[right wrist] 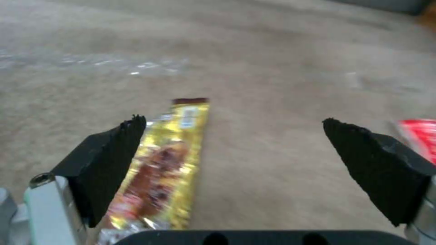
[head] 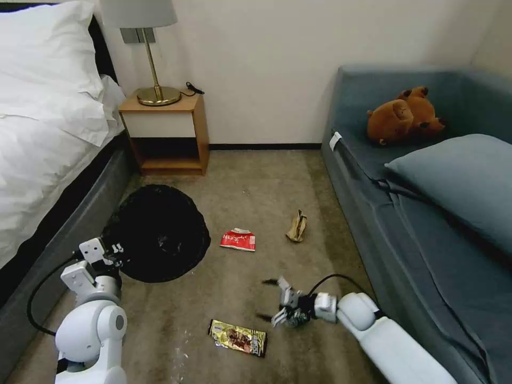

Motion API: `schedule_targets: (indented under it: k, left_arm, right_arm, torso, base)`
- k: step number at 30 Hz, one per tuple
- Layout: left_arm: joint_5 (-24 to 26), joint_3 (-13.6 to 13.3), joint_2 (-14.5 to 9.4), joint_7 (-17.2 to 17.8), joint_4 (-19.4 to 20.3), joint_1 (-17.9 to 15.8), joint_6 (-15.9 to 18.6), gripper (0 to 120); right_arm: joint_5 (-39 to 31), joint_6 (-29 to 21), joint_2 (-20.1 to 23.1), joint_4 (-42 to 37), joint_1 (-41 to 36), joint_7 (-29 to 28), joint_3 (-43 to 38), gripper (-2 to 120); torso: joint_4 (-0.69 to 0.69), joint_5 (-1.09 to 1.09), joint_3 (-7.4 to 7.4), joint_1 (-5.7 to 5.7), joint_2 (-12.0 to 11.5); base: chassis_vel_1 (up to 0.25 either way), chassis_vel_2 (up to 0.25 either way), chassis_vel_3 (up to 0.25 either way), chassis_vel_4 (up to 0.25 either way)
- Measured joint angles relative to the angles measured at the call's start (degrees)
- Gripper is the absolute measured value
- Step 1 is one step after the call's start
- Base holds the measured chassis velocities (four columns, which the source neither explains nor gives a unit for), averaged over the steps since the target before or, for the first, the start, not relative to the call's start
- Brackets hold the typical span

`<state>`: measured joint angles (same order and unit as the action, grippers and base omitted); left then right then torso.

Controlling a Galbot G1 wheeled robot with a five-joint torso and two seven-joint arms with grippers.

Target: Pick up the trash bin, then pick up the garbage on the floor and place it into the trash bin.

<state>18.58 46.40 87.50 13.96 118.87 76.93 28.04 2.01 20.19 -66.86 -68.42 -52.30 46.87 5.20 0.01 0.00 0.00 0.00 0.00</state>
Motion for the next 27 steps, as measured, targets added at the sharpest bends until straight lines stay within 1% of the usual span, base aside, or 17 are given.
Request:
schedule_targets:
  k: [1, 3, 4, 8, 12, 15, 19, 21, 27]
  left_arm:
    - [0.0, -0.2, 0.3, 0.3, -0.4, 0.0, -0.2, 2]
    - [-0.1, -0.3, 0.4, 0.4, -0.6, 0.0, -0.2, 2]
    - [-0.3, -0.6, 0.8, 0.7, -1.0, -0.1, -0.3, 2]
    - [-0.4, -1.0, 1.1, 0.7, -1.0, -0.2, -0.3, 2]
    - [-0.4, -1.2, 1.4, 0.8, -1.2, -0.6, -0.3, 2]
    - [-0.4, -1.3, 1.4, 1.7, -1.1, -0.7, 0.0, 2]
    - [-0.4, -1.3, 1.5, 1.9, -0.9, -0.6, 0.2, 2]
    - [-0.5, -1.4, 1.6, 1.9, -0.3, -0.1, 0.3, 2]
    - [-0.5, -1.4, 1.7, 2.1, 0.2, 0.5, 0.3, 2]
  right_arm:
    - [0.7, 0.2, -1.2, 1.6, 0.5, 0.4, 1.0, 100]
    - [1.0, 0.3, -1.7, 2.3, 0.7, 0.7, 1.3, 100]
    - [1.8, 0.7, -2.7, 4.2, 1.2, 1.2, 2.1, 100]
    - [2.4, 1.2, -3.4, 5.7, 1.4, 1.3, 2.7, 100]
    - [3.5, 2.8, -4.4, 8.1, 1.0, 1.3, 2.6, 100]
    - [5.1, 3.7, -5.1, 9.3, 0.5, 1.1, 2.3, 100]
    - [6.5, 4.6, -5.8, 10.7, 0.5, 1.0, 2.0, 100]
    - [10.0, 5.4, -7.3, 13.1, 1.2, -0.1, 1.5, 100]
    - [11.9, 5.0, -8.9, 16.6, 2.7, -2.3, 2.3, 100]
  torso:
    - [0.00, 0.00, 0.00, 0.00, 0.0]
    - [0.00, 0.00, 0.00, 0.00, 0.0]
    - [0.00, -0.02, 0.00, 0.00, 0.0]
    - [-0.01, -0.01, 0.00, 0.00, 0.0]
    - [-0.01, -0.01, 0.00, 0.00, 0.0]
    - [-0.01, -0.01, 0.00, 0.00, 0.0]
    - [-0.01, -0.01, 0.00, 0.00, 0.0]
    - [-0.01, 0.00, 0.00, 0.00, 0.0]
    - [-0.01, -0.01, 0.00, 0.00, 0.0]
  base:
    - [0.000, 0.000, 0.000, 0.000]
    - [0.000, 0.000, 0.000, 0.000]
    - [0.000, 0.000, 0.000, 0.000]
    - [0.000, 0.000, 0.000, 0.000]
    - [0.000, 0.000, 0.000, 0.000]
    - [0.000, 0.000, 0.000, 0.000]
    - [0.000, 0.000, 0.000, 0.000]
    - [0.000, 0.000, 0.000, 0.000]
    - [0.000, 0.000, 0.000, 0.000]
